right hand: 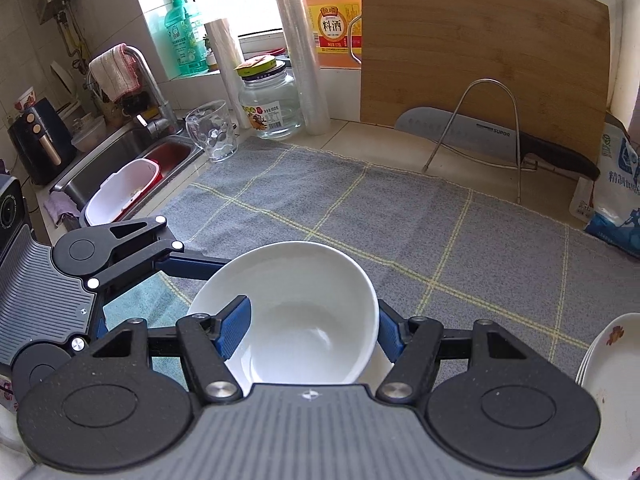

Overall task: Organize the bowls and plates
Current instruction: 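Lower the flowered bowl onto the stacked bowls and open the right tool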

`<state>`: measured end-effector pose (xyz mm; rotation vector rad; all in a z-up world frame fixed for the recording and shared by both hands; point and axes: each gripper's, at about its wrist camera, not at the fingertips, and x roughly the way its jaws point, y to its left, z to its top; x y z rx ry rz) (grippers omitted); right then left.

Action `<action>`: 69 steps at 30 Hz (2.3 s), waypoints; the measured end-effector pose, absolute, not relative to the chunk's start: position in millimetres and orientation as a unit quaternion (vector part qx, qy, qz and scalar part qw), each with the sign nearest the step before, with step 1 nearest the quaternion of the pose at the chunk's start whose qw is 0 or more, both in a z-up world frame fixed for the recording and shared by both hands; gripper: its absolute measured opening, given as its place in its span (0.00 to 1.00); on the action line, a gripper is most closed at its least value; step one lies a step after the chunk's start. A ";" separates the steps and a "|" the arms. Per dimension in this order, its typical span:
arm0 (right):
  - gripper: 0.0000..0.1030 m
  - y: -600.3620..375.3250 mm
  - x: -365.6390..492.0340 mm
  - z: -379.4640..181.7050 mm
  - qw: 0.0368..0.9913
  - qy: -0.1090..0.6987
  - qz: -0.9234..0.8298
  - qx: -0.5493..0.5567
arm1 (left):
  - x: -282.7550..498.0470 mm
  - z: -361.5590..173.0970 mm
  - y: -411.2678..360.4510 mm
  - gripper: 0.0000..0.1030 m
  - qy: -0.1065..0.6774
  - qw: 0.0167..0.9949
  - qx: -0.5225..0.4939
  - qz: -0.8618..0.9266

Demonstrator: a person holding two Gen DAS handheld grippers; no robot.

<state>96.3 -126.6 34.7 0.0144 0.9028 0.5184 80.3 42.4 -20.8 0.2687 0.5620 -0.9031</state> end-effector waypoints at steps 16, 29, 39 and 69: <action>0.70 -136.6 90.7 11.4 0.858 0.453 0.241 0.017 | 78.6 -37.1 32.8 0.92 0.294 0.840 0.131 -0.437; 0.73 -132.6 91.2 6.2 0.858 0.452 0.245 0.006 | 81.6 -38.1 30.5 0.92 0.299 0.836 0.138 -0.440; 0.85 -125.3 87.3 4.3 0.858 0.448 0.251 -0.005 | 84.9 -40.6 32.2 0.94 0.304 0.830 0.132 -0.449; 1.00 -170.1 34.3 -7.2 0.906 0.390 0.164 0.032 | 82.6 -45.2 57.7 0.94 0.306 0.816 0.149 -0.467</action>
